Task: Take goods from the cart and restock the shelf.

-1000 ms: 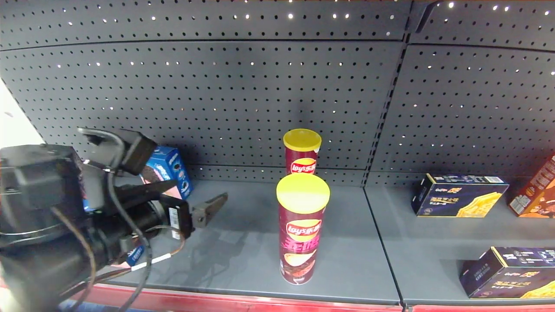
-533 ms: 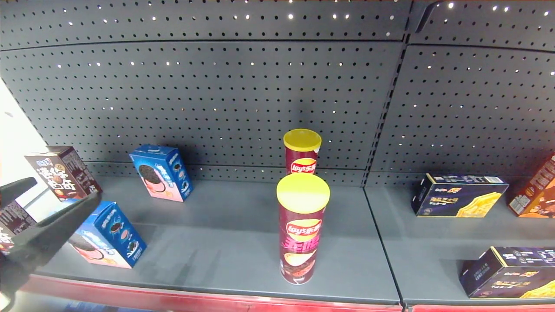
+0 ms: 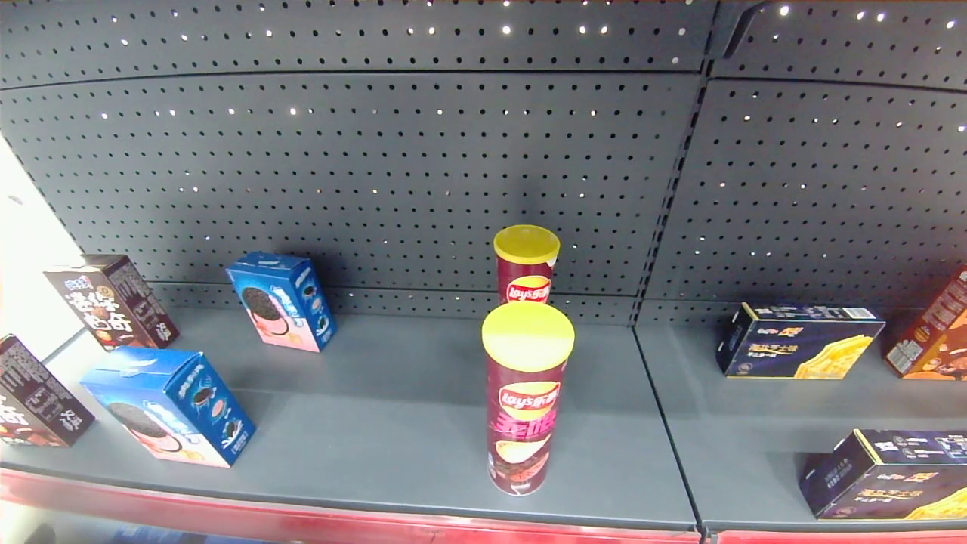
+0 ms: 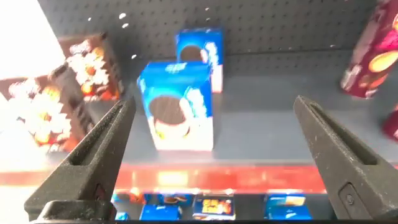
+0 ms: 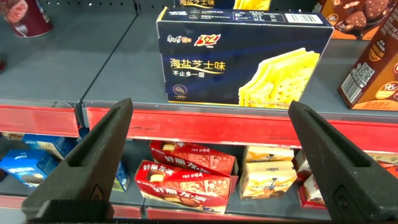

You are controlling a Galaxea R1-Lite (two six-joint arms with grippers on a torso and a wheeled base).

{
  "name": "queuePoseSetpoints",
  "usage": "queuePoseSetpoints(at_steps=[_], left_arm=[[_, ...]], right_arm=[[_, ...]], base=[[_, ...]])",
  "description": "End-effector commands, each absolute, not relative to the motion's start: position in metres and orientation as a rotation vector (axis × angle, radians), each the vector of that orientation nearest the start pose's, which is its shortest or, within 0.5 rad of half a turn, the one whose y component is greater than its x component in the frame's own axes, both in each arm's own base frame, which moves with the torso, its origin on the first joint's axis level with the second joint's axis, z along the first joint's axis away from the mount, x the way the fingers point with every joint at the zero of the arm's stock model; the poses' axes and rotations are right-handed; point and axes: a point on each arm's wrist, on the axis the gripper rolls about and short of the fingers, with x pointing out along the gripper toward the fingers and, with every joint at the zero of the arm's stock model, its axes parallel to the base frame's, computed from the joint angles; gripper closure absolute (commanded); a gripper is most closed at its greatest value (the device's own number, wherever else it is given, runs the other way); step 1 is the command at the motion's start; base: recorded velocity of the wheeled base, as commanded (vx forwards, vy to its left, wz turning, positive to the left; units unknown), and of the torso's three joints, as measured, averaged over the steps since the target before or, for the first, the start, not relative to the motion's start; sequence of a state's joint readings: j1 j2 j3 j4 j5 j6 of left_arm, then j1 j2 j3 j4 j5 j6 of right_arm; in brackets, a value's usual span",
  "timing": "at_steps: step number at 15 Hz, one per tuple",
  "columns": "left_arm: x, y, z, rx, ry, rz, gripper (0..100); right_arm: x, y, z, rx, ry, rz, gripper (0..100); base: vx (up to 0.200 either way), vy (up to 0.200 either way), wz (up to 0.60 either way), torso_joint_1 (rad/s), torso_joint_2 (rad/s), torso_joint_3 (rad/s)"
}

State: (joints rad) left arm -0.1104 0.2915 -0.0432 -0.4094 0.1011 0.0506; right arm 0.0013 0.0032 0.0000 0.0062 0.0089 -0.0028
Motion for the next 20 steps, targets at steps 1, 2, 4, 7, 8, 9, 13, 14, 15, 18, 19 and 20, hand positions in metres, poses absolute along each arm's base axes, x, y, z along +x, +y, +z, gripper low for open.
queuePoseSetpoints(at_steps=[1, 2, 4, 7, 8, 9, 13, 14, 15, 18, 19, 20], left_arm=[[-0.01, 0.003, 0.114, 0.035, -0.184, 0.041, 0], [-0.012, 0.003, 0.11, 0.036, -0.166, 0.047, 0], [-0.019, 0.003, 0.094, 0.034, -0.11, 0.064, 0], [-0.023, 0.002, 0.081, 0.034, -0.042, 0.076, 0], [-0.023, 0.002, 0.082, 0.031, -0.065, 0.072, 0], [-0.023, 0.002, 0.082, 0.027, -0.063, 0.064, 0], [-0.023, -0.001, 0.082, -0.066, -0.061, -0.059, 0], [-0.023, -0.001, 0.083, -0.104, -0.064, -0.06, 0], [-0.023, -0.001, 0.083, -0.101, -0.065, -0.059, 0], [-0.023, -0.001, 0.082, -0.069, -0.064, -0.056, 0], [-0.023, -0.001, 0.082, -0.037, -0.065, -0.055, 0], [-0.023, -0.001, 0.082, -0.003, -0.066, -0.057, 0]], right_arm=[[-0.022, 0.0, 0.075, -0.003, 0.011, 0.011, 0], [-0.022, 0.0, 0.075, -0.003, 0.011, 0.011, 0], [-0.022, 0.0, 0.075, -0.003, 0.011, 0.009, 0], [-0.022, 0.0, 0.075, -0.003, 0.011, 0.011, 0], [-0.022, 0.0, 0.075, -0.003, 0.011, 0.011, 0], [-0.022, 0.0, 0.075, -0.003, 0.011, 0.011, 0], [-0.022, 0.0, 0.075, -0.003, 0.011, 0.009, 0], [-0.022, 0.0, 0.075, -0.003, 0.011, 0.011, 0], [-0.022, 0.0, 0.075, -0.003, 0.011, 0.011, 0], [-0.022, 0.0, 0.075, -0.003, 0.011, 0.011, 0], [-0.022, 0.0, 0.075, -0.003, 0.011, 0.011, 0], [-0.022, 0.0, 0.075, -0.003, 0.011, 0.011, 0]], base=[[0.0, 0.0, 0.0, 0.0, 0.0, 0.0], [0.0, 0.0, 0.0, 0.0, 0.0, 0.0], [0.0, 0.0, 0.0, 0.0, 0.0, 0.0], [0.0, 0.0, 0.0, 0.0, 0.0, 0.0], [0.0, 0.0, 0.0, 0.0, 0.0, 0.0], [0.0, 0.0, 0.0, 0.0, 0.0, 0.0], [0.0, 0.0, 0.0, 0.0, 0.0, 0.0], [0.0, 0.0, 0.0, 0.0, 0.0, 0.0], [0.0, 0.0, 0.0, 0.0, 0.0, 0.0], [0.0, 0.0, 0.0, 0.0, 0.0, 0.0], [0.0, 0.0, 0.0, 0.0, 0.0, 0.0], [0.0, 0.0, 0.0, 0.0, 0.0, 0.0]])
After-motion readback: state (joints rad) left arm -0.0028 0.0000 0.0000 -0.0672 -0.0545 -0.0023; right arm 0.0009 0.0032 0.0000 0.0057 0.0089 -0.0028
